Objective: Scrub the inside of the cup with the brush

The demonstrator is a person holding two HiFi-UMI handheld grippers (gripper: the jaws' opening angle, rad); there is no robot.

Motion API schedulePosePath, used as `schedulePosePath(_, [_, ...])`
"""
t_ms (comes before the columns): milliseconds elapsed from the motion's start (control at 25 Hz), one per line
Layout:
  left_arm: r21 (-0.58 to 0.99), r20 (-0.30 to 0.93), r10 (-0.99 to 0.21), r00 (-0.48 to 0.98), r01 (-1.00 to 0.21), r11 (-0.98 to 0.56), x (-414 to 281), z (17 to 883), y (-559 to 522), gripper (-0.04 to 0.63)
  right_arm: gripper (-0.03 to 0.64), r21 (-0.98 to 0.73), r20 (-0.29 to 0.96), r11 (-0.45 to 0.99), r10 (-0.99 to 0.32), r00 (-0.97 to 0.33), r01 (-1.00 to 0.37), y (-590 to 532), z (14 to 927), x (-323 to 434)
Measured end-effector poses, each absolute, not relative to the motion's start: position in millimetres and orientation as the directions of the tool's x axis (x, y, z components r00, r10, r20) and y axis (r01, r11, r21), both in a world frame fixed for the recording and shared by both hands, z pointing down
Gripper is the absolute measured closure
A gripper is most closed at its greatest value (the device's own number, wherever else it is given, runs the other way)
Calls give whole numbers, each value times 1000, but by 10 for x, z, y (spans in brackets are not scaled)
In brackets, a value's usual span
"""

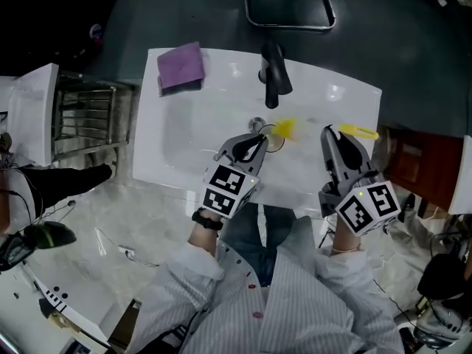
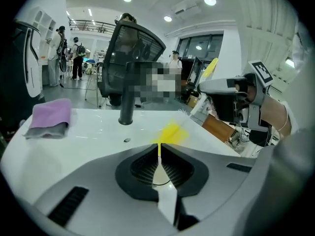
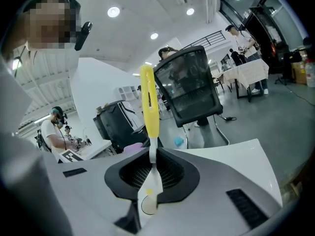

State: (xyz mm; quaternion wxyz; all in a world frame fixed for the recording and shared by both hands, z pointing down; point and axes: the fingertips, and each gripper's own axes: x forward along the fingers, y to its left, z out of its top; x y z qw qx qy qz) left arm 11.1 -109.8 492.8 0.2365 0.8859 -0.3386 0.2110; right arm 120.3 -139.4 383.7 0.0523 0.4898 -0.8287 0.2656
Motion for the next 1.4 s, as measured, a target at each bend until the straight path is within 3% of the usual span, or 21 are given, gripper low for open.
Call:
schedulePosePath(320, [280,571,-448,688,-676,-682,165,5147,-1104,576,560,-413,339,357,-793,-506,-838,-1439,3913,1195])
schedulePosePath(1080, [314,663,-252,705,-568,-761,395,5691,-890,242,560,-435,353,310,-805,-477,-845,-1440,3982,1347])
schedulePosePath(1400, [296,710,-209,672,-555,-777,485,5892,-937,199,560,-440,358,315,-797,-486,-841,-1454,3999,1403])
